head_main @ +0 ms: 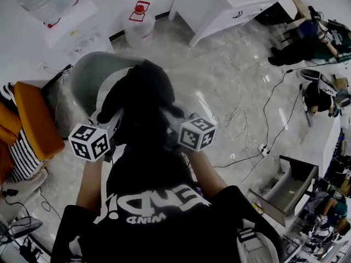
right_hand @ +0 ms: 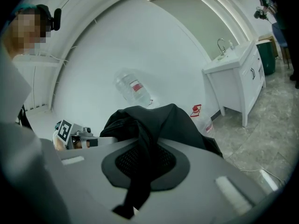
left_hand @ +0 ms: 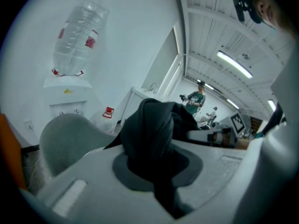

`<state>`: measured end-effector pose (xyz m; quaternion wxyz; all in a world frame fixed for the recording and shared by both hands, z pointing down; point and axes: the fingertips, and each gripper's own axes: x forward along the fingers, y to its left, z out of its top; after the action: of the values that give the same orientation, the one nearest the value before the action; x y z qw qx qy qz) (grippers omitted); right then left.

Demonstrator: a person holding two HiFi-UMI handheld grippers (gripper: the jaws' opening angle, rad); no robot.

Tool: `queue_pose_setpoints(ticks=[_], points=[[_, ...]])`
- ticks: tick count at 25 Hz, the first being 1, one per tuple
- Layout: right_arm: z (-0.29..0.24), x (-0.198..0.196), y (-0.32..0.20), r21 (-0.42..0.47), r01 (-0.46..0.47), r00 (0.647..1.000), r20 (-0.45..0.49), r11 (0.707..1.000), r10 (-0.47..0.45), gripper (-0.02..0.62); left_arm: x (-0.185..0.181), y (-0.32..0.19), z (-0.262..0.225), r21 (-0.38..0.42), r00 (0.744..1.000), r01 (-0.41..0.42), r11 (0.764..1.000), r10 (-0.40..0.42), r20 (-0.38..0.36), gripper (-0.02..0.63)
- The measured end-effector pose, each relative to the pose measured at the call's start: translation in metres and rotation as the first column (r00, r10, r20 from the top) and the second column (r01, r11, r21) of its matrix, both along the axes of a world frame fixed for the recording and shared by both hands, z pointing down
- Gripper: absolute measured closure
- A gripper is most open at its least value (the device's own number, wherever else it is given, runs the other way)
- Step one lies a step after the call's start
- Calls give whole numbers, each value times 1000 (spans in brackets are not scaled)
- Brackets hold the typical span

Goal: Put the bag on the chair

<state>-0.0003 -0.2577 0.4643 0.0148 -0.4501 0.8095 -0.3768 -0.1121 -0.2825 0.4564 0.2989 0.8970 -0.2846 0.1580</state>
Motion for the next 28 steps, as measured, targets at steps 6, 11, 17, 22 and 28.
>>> queue_pose_setpoints(ticks=[6, 11, 17, 22, 28], points=[[20, 5, -37, -40, 11, 1000, 4, 999, -11, 580, 5, -35, 18, -28, 1000, 17, 999, -16, 17, 571], [43, 8, -61, -71, 23, 1000, -9, 997, -23, 580, 9, -59, 42, -64, 999, 21, 998, -19, 32, 571], [76, 5, -89, -107, 34, 999, -27, 994, -37, 580, 7, -87, 74, -104, 999, 40, 994, -36, 38, 571], [100, 5, -109, -133, 18, 1000, -23, 991, -21, 580, 8, -106, 97, -124, 999, 37, 992, -32, 42, 571], [123, 8, -124, -163, 4, 1000, -25, 987, -8, 580, 11, -125, 120, -142, 998, 23, 990, -16, 54, 569]])
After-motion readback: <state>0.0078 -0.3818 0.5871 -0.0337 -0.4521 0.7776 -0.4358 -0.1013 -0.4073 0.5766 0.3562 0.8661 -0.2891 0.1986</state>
